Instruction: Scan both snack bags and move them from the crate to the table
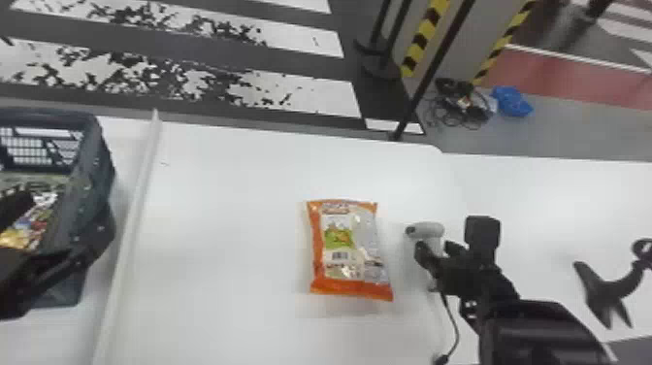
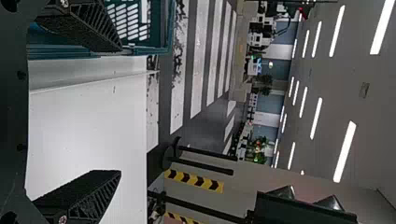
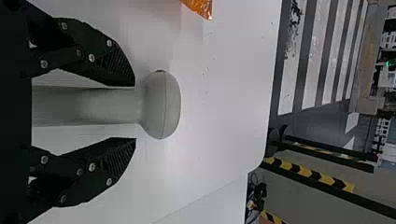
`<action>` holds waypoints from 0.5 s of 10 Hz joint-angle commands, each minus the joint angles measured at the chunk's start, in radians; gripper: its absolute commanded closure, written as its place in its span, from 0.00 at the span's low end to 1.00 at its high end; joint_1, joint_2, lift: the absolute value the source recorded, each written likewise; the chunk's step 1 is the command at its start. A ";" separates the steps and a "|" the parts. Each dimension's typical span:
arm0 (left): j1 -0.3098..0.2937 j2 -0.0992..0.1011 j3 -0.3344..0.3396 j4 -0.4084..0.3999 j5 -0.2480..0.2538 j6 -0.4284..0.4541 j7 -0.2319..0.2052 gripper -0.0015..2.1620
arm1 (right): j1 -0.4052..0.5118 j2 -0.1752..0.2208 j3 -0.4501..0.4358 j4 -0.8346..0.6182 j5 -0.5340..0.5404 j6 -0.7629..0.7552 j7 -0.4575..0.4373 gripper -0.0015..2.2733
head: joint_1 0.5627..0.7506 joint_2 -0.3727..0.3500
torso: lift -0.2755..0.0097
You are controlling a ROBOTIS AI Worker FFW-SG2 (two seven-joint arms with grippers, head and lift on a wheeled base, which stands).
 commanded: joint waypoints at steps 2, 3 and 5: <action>0.002 -0.001 0.000 -0.001 0.000 -0.001 0.000 0.03 | 0.045 0.005 -0.027 -0.064 -0.044 -0.015 -0.009 0.05 | 0.70 0.12 | 0.66; 0.002 -0.001 0.000 -0.001 0.000 -0.001 0.000 0.03 | 0.078 0.006 -0.041 -0.117 -0.079 -0.012 0.000 0.05 | 0.70 0.11 | 0.66; 0.002 -0.003 0.000 -0.001 0.000 0.002 0.000 0.03 | 0.108 0.026 -0.113 -0.186 -0.217 0.031 0.108 0.05 | 0.70 0.13 | 0.66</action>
